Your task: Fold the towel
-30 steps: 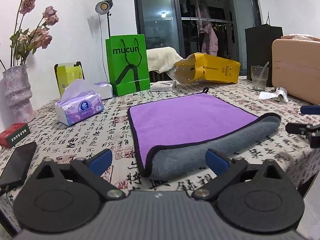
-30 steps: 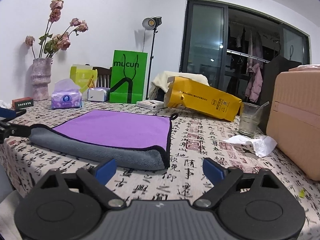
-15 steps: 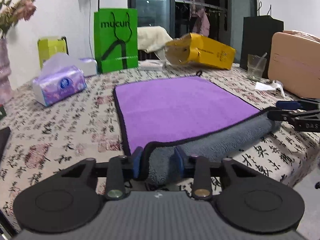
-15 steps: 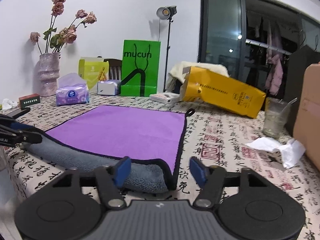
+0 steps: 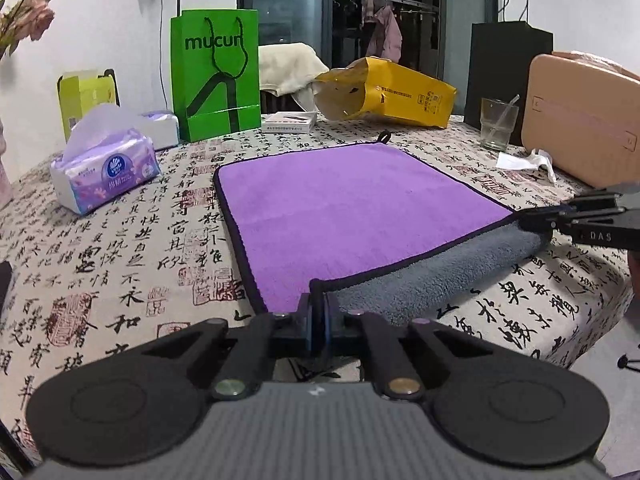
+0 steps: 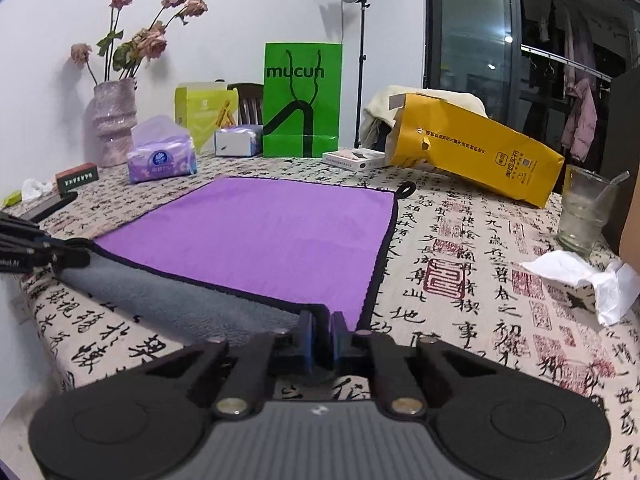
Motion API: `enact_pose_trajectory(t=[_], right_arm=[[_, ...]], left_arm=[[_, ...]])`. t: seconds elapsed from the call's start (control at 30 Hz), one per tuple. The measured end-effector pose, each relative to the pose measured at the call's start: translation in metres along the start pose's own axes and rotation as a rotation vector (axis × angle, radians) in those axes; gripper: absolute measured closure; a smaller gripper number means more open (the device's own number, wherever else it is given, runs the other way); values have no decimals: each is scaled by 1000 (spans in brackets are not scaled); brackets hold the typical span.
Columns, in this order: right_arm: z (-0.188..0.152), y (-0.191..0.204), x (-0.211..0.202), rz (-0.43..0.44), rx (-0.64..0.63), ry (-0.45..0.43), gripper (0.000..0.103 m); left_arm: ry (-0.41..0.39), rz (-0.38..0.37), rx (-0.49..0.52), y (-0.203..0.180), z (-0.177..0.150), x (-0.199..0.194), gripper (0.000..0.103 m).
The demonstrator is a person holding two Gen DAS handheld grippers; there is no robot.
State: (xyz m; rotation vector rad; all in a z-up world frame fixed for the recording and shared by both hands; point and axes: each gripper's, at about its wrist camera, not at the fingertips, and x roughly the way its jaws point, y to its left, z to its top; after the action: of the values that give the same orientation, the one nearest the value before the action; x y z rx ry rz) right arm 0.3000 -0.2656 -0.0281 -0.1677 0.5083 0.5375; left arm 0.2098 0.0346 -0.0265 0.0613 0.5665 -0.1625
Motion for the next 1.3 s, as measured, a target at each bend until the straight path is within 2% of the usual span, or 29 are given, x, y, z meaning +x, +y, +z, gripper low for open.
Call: enact_pose_trajectory(t=[0.33, 0.67, 1.0, 1.3], right_arm=[[12, 2, 2, -8, -90, -8, 96], [30, -5, 24, -17, -128, -7, 96], [43, -15, 46, -11, -102, 14, 96], [53, -23, 64, -6, -81, 34, 96]], left_arm=[[-19, 25, 13, 5, 14, 7, 97], [-21, 35, 23, 15, 29, 26, 97], [-18, 42, 34, 25, 47, 47, 97], [25, 54, 33, 34, 56, 67, 97]])
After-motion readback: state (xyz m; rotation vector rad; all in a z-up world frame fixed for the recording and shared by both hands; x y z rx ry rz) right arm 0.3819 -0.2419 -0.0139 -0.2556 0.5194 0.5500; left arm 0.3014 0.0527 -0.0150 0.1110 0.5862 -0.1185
